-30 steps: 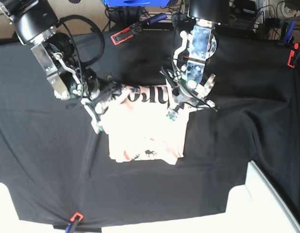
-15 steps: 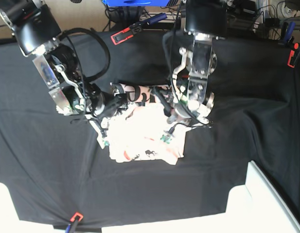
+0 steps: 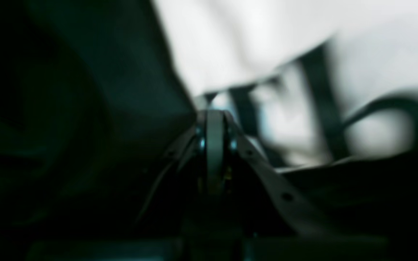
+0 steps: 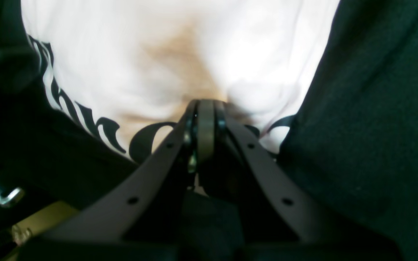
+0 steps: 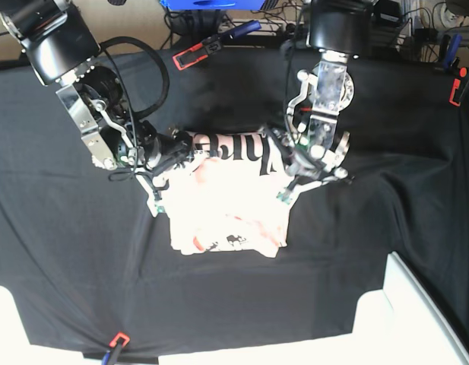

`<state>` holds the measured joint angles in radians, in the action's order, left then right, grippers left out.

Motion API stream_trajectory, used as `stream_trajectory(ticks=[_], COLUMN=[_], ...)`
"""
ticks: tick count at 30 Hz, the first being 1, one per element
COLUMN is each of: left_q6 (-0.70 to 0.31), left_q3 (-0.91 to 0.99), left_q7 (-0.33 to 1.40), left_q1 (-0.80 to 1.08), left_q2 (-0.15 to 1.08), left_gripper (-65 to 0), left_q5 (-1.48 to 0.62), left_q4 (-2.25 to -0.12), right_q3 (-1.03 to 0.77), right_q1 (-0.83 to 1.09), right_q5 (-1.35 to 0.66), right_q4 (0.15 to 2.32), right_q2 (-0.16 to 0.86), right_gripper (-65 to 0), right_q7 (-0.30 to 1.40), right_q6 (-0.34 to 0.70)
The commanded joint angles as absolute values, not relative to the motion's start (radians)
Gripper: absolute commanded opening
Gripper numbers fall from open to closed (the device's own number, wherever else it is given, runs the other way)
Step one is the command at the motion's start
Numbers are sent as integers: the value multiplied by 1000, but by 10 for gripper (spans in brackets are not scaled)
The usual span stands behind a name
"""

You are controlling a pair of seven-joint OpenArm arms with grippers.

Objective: Fold the T-shirt properly
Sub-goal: 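Tuck and smooth the shirt edges with both grippers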

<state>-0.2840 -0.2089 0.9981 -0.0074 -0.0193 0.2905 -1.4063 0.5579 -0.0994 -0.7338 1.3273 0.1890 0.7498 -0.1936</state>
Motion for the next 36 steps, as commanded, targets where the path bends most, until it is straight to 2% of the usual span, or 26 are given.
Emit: stream_trajectory(ticks=[1,6,15,21,26,29,31,36], left_q6=[-277,-277,-277,-277,-277,-277,-277,-277], left_q3=[-211,-209,-209,-211,-211,-209,-209,-209], left_q7=[977,963,1119,1199,1207,1207,1205,1204], left_q1=[-22,-24,-21,-22,-22,-22,-22,-25], left_q2=[-30,-33,-33,-35,-36,-36,-36,-38], left_gripper=[-650,-650,-650,-650,-650,-650,-650,-650], left_q5=[295,298,297,298,298,300,298,297], left_q4=[-1399,-1385,-1738,-1848,-1868,-1868,-1868,-1868], right_q3=[556,558,550,556,558,558,558,556], right_q1=[-120,-124,-124,-125,-125,-127,-127,-122], right_q5=[-737,-737,-742,-742,-740,-739,-737,-740], right_q4=[1330,1345,1598,1488,1296,1210,1216,1386], right_q2=[191,191,182,122,105,107,110,105], right_gripper=[-650,-650,-650,-650,-650,-650,-650,-650], right_q7=[730,734,862,839,728,687,693,776], right_q6=[-186,-186,-189,-183,-31,-15,-15,-15])
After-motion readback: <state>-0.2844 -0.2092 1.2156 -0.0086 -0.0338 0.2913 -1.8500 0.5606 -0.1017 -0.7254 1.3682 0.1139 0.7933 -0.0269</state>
